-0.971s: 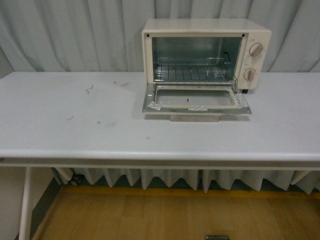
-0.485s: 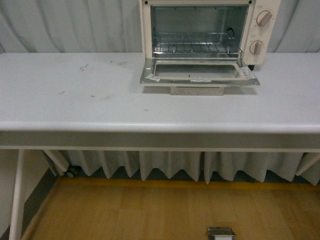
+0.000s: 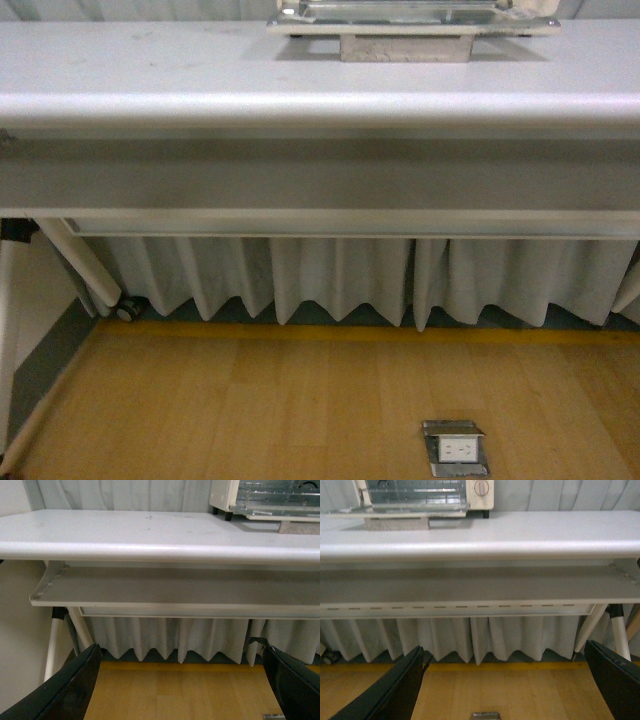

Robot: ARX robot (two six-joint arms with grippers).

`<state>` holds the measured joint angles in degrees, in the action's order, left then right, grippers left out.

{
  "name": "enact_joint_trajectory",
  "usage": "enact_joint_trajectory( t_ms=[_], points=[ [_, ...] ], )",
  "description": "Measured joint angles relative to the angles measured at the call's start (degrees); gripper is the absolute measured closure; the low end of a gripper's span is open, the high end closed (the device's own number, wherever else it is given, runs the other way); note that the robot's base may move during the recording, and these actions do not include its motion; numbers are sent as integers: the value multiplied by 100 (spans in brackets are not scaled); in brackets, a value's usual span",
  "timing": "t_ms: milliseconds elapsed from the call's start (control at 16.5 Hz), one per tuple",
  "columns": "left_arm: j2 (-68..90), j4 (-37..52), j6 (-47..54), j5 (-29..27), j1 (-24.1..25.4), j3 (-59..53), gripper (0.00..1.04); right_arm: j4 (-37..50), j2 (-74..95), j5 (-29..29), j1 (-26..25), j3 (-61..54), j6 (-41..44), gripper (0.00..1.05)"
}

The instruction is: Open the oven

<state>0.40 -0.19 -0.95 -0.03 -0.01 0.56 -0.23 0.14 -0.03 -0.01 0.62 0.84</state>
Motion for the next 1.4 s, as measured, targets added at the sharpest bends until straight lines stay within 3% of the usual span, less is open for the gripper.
enact_joint_trajectory(
  t_ms=[1395],
  points=[
    [0,-9,13,2,0,0,7,-4,4,4,0,0,0,6]
  ],
)
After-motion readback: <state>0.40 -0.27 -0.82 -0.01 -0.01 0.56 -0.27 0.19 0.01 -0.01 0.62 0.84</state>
